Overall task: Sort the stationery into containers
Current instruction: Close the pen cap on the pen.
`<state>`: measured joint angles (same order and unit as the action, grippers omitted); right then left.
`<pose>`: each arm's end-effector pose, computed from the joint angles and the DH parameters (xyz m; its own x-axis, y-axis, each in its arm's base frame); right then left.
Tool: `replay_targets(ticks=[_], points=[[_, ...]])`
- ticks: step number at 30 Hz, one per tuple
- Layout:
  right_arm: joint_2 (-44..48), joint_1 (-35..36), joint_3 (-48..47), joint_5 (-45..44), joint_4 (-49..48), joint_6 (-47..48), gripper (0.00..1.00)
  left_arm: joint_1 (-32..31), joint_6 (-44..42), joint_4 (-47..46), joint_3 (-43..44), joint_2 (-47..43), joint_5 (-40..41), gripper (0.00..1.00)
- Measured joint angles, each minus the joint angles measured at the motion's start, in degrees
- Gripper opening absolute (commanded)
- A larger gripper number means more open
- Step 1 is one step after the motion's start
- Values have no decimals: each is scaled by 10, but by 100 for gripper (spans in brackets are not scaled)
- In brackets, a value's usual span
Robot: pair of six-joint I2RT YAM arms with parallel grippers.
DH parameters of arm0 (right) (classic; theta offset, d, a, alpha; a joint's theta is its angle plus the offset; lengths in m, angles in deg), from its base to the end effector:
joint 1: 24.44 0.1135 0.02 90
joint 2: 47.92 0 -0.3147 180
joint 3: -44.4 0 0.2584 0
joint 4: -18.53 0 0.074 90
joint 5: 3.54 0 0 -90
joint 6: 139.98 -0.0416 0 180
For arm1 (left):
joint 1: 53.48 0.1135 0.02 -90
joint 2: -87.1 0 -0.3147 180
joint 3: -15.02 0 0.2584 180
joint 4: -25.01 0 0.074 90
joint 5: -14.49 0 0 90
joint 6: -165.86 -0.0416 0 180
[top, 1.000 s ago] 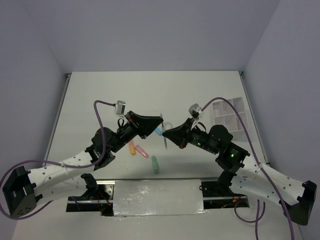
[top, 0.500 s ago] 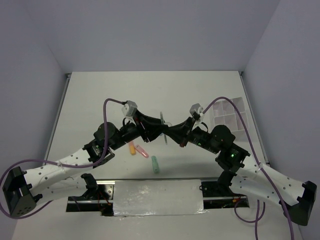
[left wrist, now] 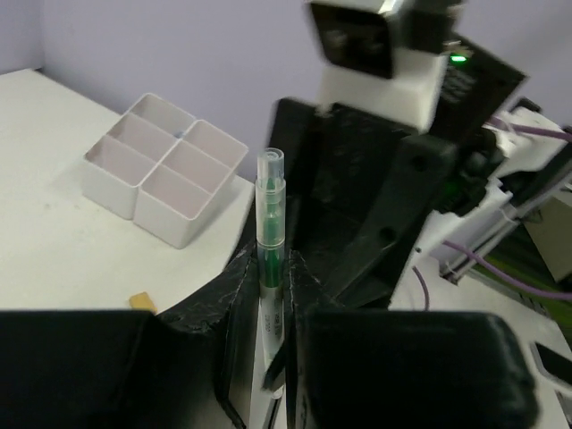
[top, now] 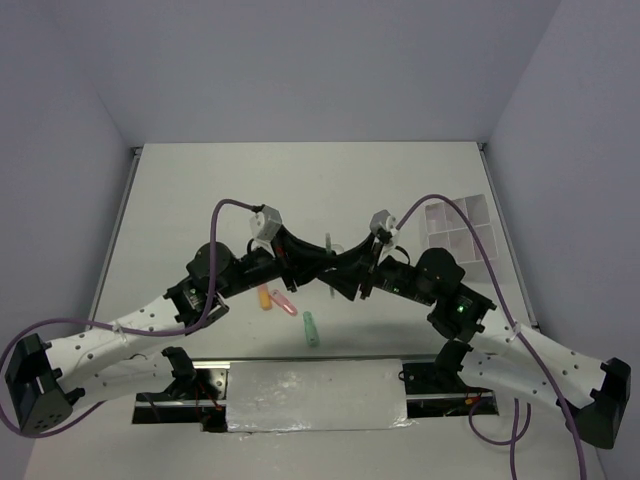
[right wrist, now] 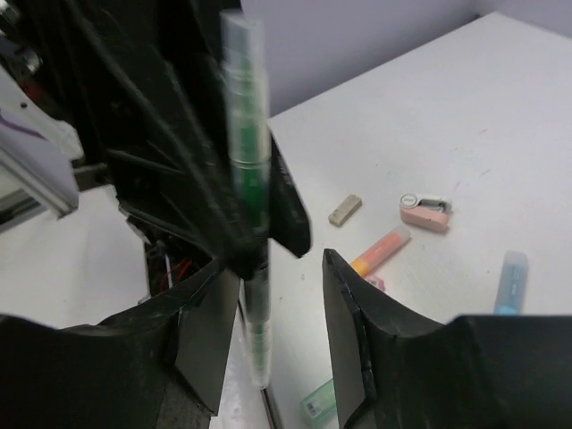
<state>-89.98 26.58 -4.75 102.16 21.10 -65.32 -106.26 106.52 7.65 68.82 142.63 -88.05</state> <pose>0.0897 0.1287 0.3652 -0.1951 0.1638 -0.9670 -0.8985 0.3656 0.2432 0.1202 -0.1731 0.3960 -0.3207 -0.4007 -0.8582 0.8606 0.2553 -0.4408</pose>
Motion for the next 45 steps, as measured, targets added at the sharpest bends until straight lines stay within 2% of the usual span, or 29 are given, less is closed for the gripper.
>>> replay_targets(ticks=[1,5,7,8,9,10,11,12,14,21,36,39,43,45], points=[[-7,0,-1,8,0,0,47,0,-5,0,3,0,-16,0],[-32,3,-5,49,-6,-3,4,3,-25,9,10,0,-55,0],[-31,3,-5,61,-7,-5,0,4,-34,14,12,-1,-64,6],[-30,3,-5,62,-8,-6,0,4,-35,15,14,-1,-66,12],[-28,3,-5,63,-9,-7,0,4,-36,17,17,-1,-67,34],[-26,4,-5,63,-10,-8,0,3,-39,19,20,-1,-69,45],[-24,4,-5,65,-12,-10,0,3,-42,23,22,-1,-65,67],[-21,4,-5,66,-12,-12,0,4,-45,26,24,-1,-59,77],[-15,3,-5,63,-12,-14,0,5,-42,38,31,-2,-29,84],[-18,3,-5,46,-15,-17,0,0,-40,97,64,-16,45,82],[-28,3,-5,47,-4,-22,0,0,-52,108,92,-11,59,65],[-31,3,-6,47,-3,-22,0,0,-51,109,92,-5,59,60],[-41,3,-6,47,0,-22,0,0,-50,108,92,-2,59,41],[-46,3,-6,47,2,-22,0,0,-51,107,92,-2,59,40]])
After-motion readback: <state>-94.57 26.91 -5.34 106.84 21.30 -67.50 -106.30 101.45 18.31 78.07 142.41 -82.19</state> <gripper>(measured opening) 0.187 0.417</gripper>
